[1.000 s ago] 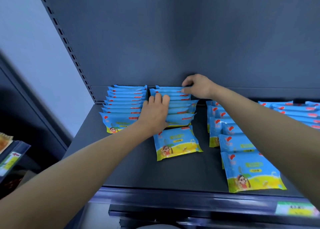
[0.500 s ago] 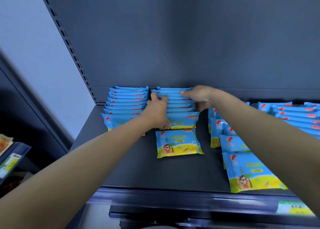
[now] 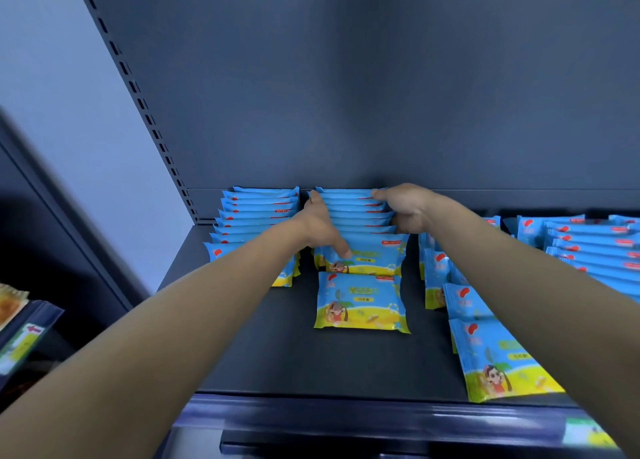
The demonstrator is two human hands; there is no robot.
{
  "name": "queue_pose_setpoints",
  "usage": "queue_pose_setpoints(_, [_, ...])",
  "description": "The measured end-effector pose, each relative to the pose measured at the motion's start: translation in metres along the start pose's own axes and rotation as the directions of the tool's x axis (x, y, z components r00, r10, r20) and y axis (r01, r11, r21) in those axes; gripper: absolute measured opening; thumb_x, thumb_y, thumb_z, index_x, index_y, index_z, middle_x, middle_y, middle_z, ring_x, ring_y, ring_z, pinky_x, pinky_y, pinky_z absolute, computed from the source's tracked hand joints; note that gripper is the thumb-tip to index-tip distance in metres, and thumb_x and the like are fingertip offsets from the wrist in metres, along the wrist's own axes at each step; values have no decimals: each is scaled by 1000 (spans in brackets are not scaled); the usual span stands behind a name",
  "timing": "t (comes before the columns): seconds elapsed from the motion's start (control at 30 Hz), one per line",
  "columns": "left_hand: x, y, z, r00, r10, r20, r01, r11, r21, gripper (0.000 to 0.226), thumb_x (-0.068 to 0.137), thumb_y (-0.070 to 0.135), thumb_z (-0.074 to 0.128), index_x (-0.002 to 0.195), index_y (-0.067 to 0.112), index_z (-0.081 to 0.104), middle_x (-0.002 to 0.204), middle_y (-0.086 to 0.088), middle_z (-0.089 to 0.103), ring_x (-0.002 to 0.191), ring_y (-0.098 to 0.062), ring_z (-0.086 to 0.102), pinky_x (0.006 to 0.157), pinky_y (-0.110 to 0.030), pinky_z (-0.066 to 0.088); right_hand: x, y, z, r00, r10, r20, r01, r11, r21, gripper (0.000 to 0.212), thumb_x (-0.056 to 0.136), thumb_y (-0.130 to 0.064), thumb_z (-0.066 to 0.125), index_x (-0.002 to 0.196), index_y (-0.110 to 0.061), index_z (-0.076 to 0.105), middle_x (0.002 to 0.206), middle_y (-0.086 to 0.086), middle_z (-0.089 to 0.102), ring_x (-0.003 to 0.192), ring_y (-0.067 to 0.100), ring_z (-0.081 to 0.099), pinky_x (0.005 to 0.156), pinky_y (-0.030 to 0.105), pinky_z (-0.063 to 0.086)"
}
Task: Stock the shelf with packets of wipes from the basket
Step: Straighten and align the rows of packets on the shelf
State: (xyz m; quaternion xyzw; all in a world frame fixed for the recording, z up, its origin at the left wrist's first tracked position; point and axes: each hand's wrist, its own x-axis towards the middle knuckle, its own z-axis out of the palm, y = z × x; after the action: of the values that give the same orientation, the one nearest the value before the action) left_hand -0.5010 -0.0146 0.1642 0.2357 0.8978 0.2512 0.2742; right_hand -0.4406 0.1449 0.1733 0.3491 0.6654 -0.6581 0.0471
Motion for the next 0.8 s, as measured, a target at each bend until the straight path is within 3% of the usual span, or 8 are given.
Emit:
queue_pose_setpoints(0.07, [1,1,-2,1000,-4,16,4,1000,-27,118,55,18,89,143,10,11,133,-1,42,125,-24,43,89,-31,50,1,0,-3,1000,12,-23,-14,998,-58,35,97,-31,47,122,-6,52,132,14,53,111,32,59,94,49,48])
queue_pose_setpoints(0.13, [0,4,-2,1000,-2,26,2,1000,-21,104,56,17,89,135,11,22,119,0,49,115,-23,51,70,-27,52,0,-1,-4,999,25,-45,-29,994,-109,34,98,-32,46,119,-7,53,134,13,51,110,32,60,93,50,48])
queue_pose_setpoints(0.2, [-1,7,0,1000,-10,28,10,1000,14,117,58,20,88,144,10,9,134,-6,40,118,-25,47,78,-32,54,0,-1,-4,999,36,-38,-39,995,-96,29,98,-32,45,111,-8,56,131,13,55,100,28,65,81,46,54])
queue_pose_setpoints(0.3, [-2,10,3,999,-30,20,27,990,135,132,65,26,84,145,8,-19,150,-12,17,128,-29,38,91,-31,46,2,-1,-5,998,41,-37,-43,998,-35,38,97,-32,47,123,-5,50,137,16,49,115,32,57,99,52,44])
queue_pose_setpoints(0.43, [-5,14,9,997,-75,18,68,962,264,130,72,34,77,139,6,-31,154,-17,3,136,-33,27,105,-35,33,2,-1,-3,999,30,-30,-28,998,64,32,98,-31,46,112,-5,54,123,16,59,90,28,66,81,45,55])
queue_pose_setpoints(0.5, [-8,16,11,995,-99,22,88,952,294,128,76,35,74,137,6,-34,154,-18,-5,138,-35,23,107,-37,29,1,0,-2,999,32,-25,-31,997,68,32,98,-32,45,113,-5,55,121,15,61,92,28,66,85,46,55])
queue_pose_setpoints(0.67, [-14,17,12,997,-75,-1,72,951,301,119,81,34,69,139,4,-30,153,-23,-5,135,-36,30,106,-36,32,-1,-7,-10,999,29,-37,-30,999,-34,46,98,-34,45,133,-5,43,142,17,43,124,35,50,106,55,36])
queue_pose_setpoints(0.8, [-18,14,16,999,-39,-30,46,955,294,108,87,25,63,140,2,-28,151,-25,12,121,-30,47,86,-26,40,-7,0,-7,997,57,-54,-67,974,-218,51,96,-38,48,137,-9,39,146,12,38,131,32,42,110,54,31])
